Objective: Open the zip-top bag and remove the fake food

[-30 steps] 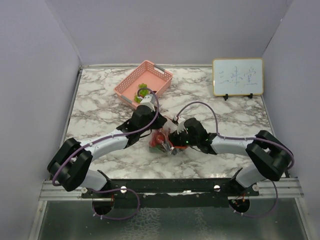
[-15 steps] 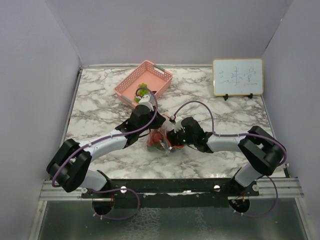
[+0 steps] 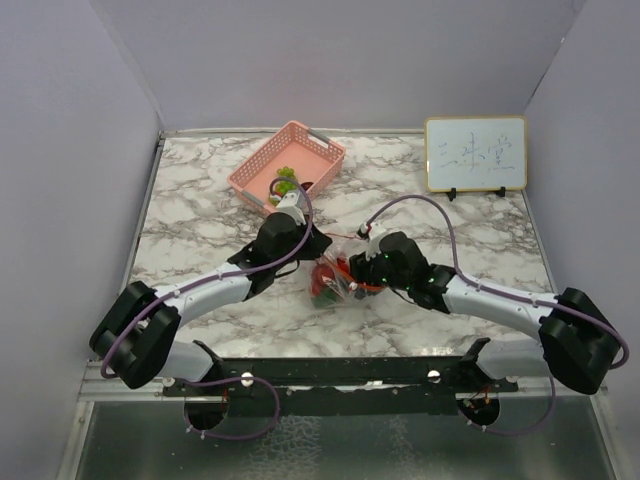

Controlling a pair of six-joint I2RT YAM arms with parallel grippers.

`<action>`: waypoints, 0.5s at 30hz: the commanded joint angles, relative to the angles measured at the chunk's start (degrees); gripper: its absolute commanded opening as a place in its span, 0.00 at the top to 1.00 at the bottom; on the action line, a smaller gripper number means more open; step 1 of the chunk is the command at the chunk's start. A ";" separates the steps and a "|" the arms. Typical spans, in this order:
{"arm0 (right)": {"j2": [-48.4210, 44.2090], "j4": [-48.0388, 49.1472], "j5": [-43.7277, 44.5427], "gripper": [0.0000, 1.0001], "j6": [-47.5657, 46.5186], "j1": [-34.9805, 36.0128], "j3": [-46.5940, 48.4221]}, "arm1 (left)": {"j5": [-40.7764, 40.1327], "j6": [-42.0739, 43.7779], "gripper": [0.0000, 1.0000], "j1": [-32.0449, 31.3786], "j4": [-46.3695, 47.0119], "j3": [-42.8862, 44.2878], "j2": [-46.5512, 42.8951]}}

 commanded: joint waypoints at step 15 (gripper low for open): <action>11.57 -5.87 7.34 0.53 0.57 -2.69 13.12 | 6.67 0.73 1.00 -2.41 6.89 -1.77 -1.69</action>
